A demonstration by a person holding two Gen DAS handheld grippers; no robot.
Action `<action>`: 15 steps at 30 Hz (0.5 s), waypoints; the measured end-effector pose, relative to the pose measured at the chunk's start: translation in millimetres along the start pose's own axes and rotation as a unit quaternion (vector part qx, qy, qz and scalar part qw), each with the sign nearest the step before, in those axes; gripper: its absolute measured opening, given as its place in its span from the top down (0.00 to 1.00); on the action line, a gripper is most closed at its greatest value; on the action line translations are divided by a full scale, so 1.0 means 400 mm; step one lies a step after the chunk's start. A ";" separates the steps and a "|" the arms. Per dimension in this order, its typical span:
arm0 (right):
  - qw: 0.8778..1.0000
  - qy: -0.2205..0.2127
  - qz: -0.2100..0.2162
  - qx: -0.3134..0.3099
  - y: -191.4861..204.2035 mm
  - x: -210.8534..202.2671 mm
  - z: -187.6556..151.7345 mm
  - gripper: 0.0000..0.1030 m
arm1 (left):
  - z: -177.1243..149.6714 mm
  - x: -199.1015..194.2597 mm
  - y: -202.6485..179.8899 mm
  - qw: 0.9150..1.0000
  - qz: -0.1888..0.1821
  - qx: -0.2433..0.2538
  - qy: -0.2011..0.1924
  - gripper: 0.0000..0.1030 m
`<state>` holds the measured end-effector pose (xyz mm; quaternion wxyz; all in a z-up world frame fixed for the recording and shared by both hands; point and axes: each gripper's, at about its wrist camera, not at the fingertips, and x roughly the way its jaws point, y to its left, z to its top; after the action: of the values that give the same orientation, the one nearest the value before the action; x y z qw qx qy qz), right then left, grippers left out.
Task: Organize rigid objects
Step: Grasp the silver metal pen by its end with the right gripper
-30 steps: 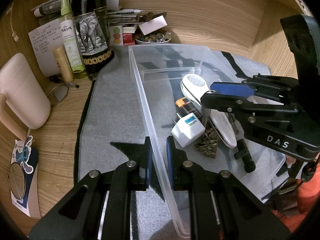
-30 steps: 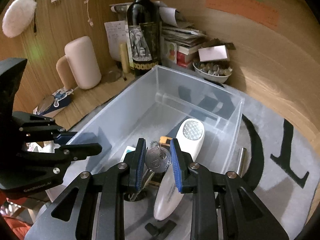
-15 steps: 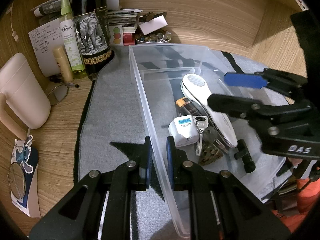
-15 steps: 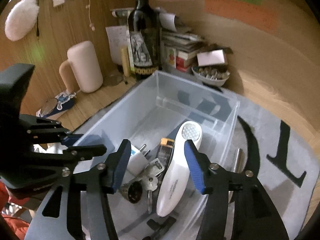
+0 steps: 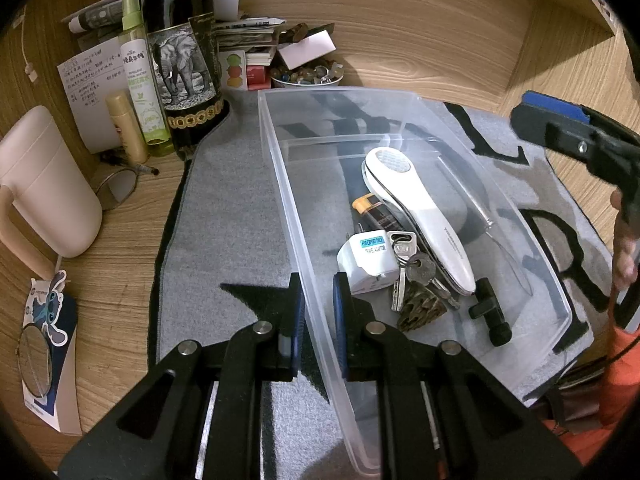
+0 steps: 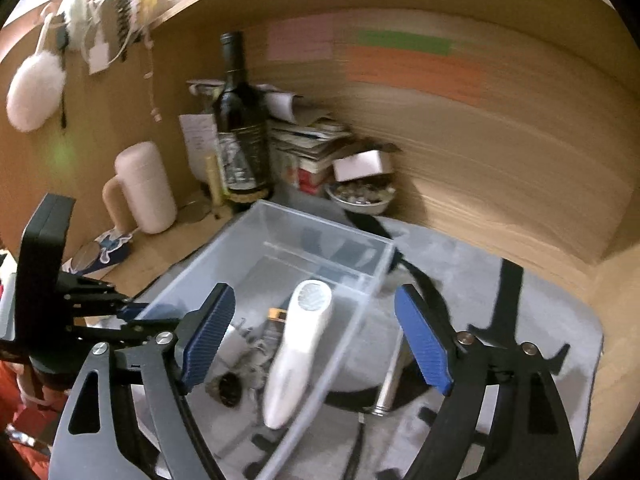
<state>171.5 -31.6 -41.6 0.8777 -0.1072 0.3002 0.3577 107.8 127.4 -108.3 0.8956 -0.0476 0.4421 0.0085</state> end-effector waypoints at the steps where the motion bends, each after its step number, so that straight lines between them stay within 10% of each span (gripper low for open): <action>1: 1.000 0.001 -0.008 0.009 -0.020 -0.001 -0.004 0.22 | 0.000 0.000 0.000 1.000 0.000 0.000 0.000 0.87; 15: 0.992 0.083 -0.055 0.075 -0.183 0.122 -0.114 0.31 | -0.002 0.000 0.002 1.000 -0.002 -0.001 0.002 0.87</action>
<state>229.2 -75.5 -109.2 0.8737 -0.0868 0.3914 0.2755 107.2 127.9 -108.9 0.8949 -0.0490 0.4435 0.0072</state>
